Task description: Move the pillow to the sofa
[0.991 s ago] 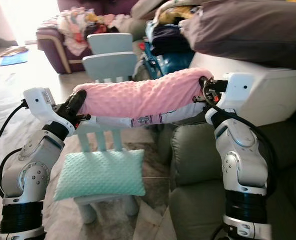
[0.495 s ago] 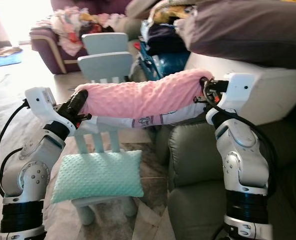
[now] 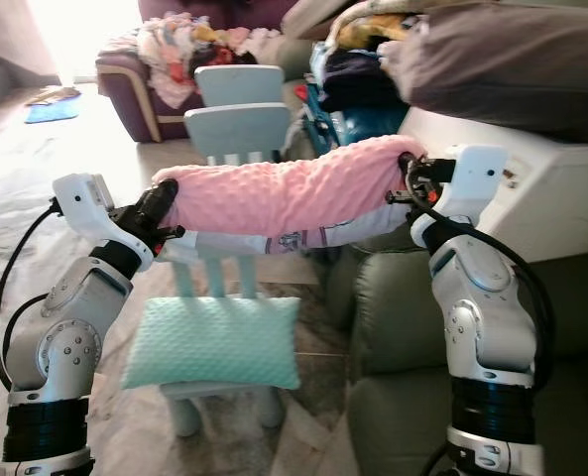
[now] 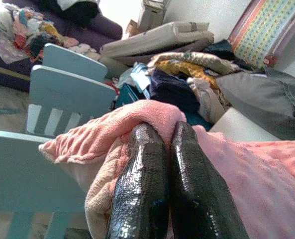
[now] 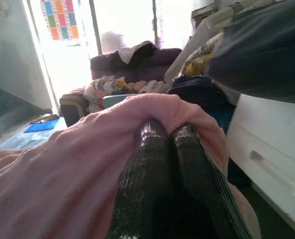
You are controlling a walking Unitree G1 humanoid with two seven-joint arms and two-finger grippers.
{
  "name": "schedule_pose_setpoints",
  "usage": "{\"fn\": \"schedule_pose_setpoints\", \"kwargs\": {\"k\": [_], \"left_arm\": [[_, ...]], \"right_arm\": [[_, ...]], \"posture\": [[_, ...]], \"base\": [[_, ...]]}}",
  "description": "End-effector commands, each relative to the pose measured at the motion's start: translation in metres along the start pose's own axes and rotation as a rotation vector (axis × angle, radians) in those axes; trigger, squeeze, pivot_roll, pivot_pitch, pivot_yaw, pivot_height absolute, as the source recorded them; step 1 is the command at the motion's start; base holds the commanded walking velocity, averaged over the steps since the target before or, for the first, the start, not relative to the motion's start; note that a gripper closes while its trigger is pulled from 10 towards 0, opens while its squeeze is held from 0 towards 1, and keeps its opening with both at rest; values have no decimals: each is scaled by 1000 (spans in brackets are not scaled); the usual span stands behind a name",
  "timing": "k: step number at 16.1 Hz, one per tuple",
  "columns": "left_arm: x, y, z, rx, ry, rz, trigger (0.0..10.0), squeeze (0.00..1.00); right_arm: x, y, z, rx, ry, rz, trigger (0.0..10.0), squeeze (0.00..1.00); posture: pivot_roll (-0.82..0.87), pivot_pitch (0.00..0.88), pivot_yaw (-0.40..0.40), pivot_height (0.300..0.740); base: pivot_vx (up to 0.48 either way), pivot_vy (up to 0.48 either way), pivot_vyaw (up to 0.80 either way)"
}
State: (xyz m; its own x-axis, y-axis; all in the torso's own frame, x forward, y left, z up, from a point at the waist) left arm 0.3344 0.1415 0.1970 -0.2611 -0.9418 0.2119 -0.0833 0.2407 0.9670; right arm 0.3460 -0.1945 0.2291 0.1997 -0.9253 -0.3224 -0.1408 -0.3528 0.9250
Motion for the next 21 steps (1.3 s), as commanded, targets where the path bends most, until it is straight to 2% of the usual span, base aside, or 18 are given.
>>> {"fn": "schedule_pose_setpoints", "kwargs": {"k": [1, 16, 21], "left_arm": [[0, 9, 1, 29, 1, -9, 0, 0], [-1, 10, 1, 28, -2, -8, 0, 0], [1, 11, 1, 32, -14, -4, 0, 0]], "right_arm": [[-3, 5, -1, 16, 11, -2, 0, 0], [-3, 4, 0, 16, 4, -5, 0, 0], [-2, 2, 0, 8, -7, -6, 0, 0]], "posture": [[-87, 14, 19, 740], [-83, 17, 26, 740], [-84, 22, 25, 740]], "base": [[0, 382, 0], [0, 399, 0], [0, 0, 0]]}}
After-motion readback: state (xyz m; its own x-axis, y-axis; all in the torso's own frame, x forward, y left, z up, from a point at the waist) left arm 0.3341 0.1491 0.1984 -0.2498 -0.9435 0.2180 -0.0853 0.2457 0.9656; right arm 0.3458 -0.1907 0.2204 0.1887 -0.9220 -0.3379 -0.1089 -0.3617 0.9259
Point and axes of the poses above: a point about 5 cm out from each wrist's last joint towards the gripper, its own z axis pointing back from the gripper into the wrist, its own y axis along the axis of the wrist's last joint, x = y × z, the point moved 2 cm from there along -z, pointing out of the wrist towards the gripper, and after that the axes turned 14 degrees about -z, right-handed, at the moved point
